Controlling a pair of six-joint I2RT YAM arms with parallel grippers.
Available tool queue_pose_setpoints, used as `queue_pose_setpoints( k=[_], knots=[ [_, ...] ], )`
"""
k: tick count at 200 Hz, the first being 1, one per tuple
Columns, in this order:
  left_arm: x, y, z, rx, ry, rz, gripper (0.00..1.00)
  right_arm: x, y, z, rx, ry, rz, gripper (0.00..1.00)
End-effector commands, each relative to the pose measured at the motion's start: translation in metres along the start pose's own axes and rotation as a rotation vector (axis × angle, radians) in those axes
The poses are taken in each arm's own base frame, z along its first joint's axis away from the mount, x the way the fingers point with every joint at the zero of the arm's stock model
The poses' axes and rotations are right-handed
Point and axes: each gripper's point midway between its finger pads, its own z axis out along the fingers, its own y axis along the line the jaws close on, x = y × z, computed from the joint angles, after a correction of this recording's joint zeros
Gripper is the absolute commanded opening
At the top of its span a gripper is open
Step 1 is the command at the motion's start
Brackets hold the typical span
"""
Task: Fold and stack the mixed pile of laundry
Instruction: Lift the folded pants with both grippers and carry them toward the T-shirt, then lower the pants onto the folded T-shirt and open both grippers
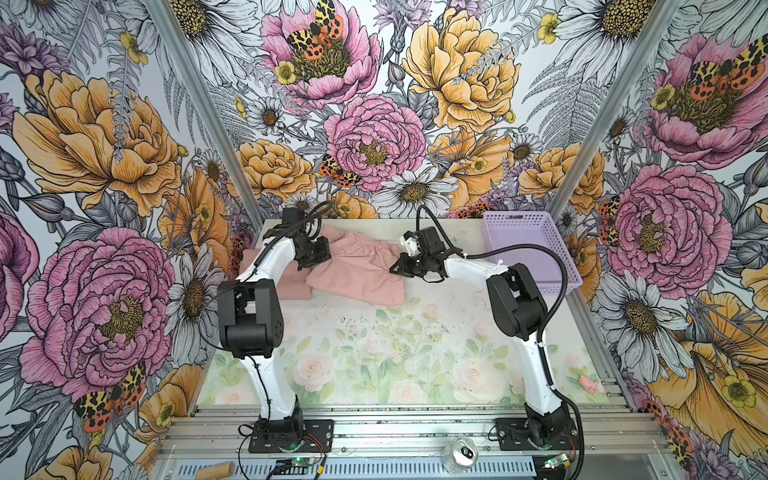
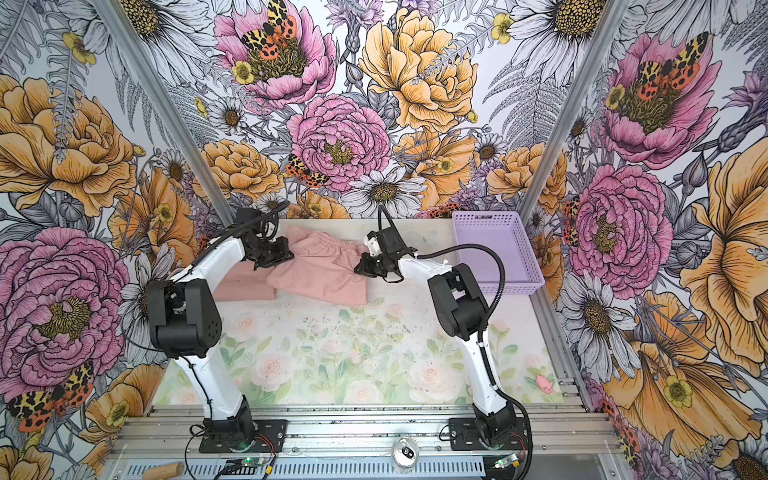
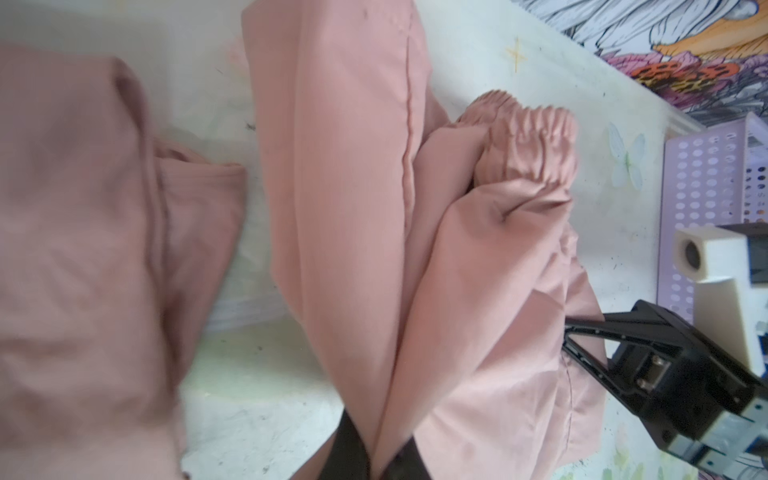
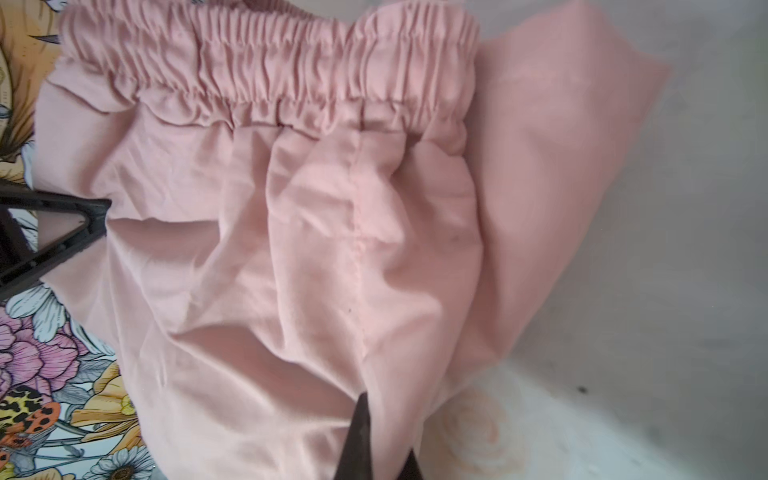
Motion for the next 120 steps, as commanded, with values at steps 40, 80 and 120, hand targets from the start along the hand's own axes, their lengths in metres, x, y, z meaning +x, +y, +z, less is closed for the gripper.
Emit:
queue_pose_setpoints(
  k=[40, 80, 120],
  knots=[
    [-0.058, 0.078, -0.073, -0.242, -0.188, 0.003, 0.0, -0.044, 0.111, 0.048, -0.187, -0.152, -0.099, 0.0],
    [-0.083, 0.134, -0.104, -0.379, -0.268, -0.036, 0.0, -0.054, 0.146, 0.092, -0.267, -0.197, -0.114, 0.0],
    [-0.089, 0.175, -0.122, -0.554, -0.308, -0.016, 0.0, -0.052, 0.158, 0.12, -0.317, -0.242, -0.113, 0.0]
  ],
)
